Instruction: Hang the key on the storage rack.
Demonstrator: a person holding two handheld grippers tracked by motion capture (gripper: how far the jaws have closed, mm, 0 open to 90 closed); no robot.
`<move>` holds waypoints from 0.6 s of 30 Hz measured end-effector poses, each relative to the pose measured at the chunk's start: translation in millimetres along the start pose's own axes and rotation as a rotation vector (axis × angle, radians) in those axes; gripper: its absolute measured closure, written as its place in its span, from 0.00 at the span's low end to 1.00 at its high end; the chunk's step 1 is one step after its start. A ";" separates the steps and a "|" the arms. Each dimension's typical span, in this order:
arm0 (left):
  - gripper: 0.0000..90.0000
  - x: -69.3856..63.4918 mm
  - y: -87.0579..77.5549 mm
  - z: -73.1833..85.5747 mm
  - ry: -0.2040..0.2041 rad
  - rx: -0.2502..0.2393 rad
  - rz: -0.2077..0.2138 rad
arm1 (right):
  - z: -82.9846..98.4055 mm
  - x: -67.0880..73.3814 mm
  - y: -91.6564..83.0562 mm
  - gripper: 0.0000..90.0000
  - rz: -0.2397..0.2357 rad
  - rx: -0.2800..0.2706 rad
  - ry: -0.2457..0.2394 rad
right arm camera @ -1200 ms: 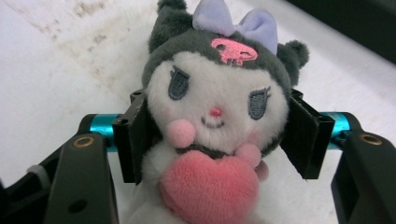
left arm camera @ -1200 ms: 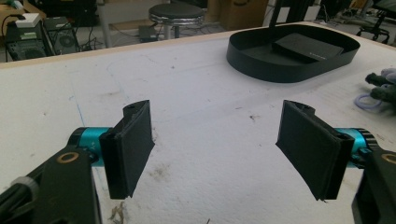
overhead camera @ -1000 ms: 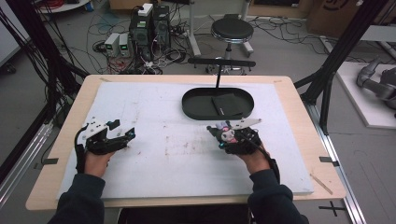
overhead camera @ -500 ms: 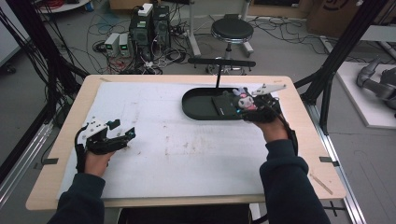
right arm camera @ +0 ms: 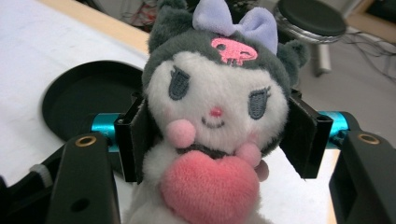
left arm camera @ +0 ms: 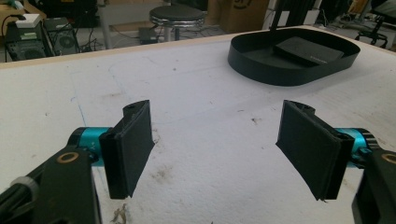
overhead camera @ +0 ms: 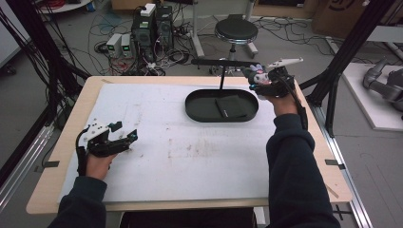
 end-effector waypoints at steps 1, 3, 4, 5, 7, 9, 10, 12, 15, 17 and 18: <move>0.29 -0.2 0.1 0.1 -0.001 0.000 0.000 | -2.5 -4.4 1.1 0.39 0.015 -0.003 0.005; 0.29 -0.3 0.3 0.4 0.001 0.003 0.002 | -5.5 -9.6 3.8 0.39 0.028 -0.004 0.011; 0.29 -0.4 0.3 0.5 0.001 0.003 0.003 | -6.7 -11.0 5.0 0.39 0.032 -0.008 0.015; 0.29 -0.3 0.2 0.2 -0.002 0.000 0.001 | -8.2 -12.5 6.4 0.39 0.032 -0.013 0.021; 0.29 0.2 -0.1 -0.1 0.001 -0.001 0.000 | -10.9 -15.1 9.3 0.39 0.035 -0.017 0.030; 0.29 0.5 0.0 -0.1 0.000 -0.001 -0.001 | -14.8 -18.0 12.5 0.39 0.047 -0.022 0.032; 0.29 0.6 0.1 0.0 0.002 0.000 0.000 | -16.3 -19.8 13.8 0.39 0.059 -0.027 0.040; 0.29 -0.1 0.3 0.2 -0.002 0.001 0.003 | -17.5 -23.2 16.4 0.39 0.067 -0.039 0.057; 0.29 0.6 -0.1 -0.2 0.000 -0.002 0.002 | -14.8 -29.3 20.7 0.39 0.076 -0.037 0.097; 0.29 0.9 -0.4 -0.2 -0.003 -0.002 0.002 | -11.6 -33.3 21.6 0.39 0.104 -0.019 0.099; 0.29 1.5 -0.5 -0.2 -0.002 -0.002 0.001 | -9.9 -34.7 21.8 0.39 0.113 -0.010 0.102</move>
Point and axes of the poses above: each handheld gripper's, and its own axes: y roughly forward along the jaws, z roughly out of its underside, x roughly to its left, the point moved 10 cm from there along y, roughly forward along the jaws, and after that the axes turned 9 degrees about -y, right-handed, at the moved point
